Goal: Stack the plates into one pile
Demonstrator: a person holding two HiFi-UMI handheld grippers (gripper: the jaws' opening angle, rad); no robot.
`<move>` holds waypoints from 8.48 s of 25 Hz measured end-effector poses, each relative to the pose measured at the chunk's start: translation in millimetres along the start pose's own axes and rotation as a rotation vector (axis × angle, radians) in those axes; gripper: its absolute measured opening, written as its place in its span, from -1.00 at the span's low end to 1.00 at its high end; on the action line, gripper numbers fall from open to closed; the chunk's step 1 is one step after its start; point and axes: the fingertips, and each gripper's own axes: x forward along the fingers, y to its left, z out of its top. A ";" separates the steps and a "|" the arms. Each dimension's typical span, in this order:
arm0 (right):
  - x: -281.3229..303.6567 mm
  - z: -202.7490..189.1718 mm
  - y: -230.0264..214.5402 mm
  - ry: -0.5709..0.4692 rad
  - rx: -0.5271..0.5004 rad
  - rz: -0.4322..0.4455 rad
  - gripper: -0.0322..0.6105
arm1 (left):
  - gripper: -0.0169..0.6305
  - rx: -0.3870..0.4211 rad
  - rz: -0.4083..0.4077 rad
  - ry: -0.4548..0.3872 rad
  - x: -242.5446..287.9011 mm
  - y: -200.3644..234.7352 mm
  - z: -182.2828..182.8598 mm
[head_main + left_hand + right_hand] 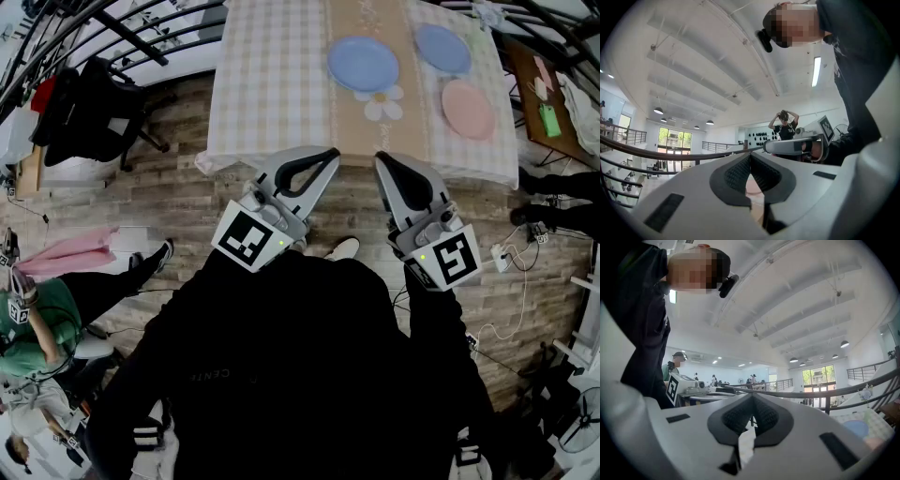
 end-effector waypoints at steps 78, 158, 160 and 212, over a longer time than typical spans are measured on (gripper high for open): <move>-72.9 -42.8 -128.9 0.092 -0.010 -0.059 -0.89 | -0.88 0.017 -0.054 0.026 137.9 -23.5 -44.2; 130.7 -344.6 -463.6 0.888 0.260 -0.076 -0.65 | -0.88 -0.023 0.186 0.115 352.9 207.6 -154.4; 131.9 -355.3 -465.5 0.921 0.271 -0.092 -0.62 | -0.88 -0.035 0.179 0.110 353.7 210.6 -157.5; 131.6 -441.8 -466.6 1.015 0.722 -0.333 -0.82 | -0.88 -0.071 0.111 0.146 343.8 233.0 -184.3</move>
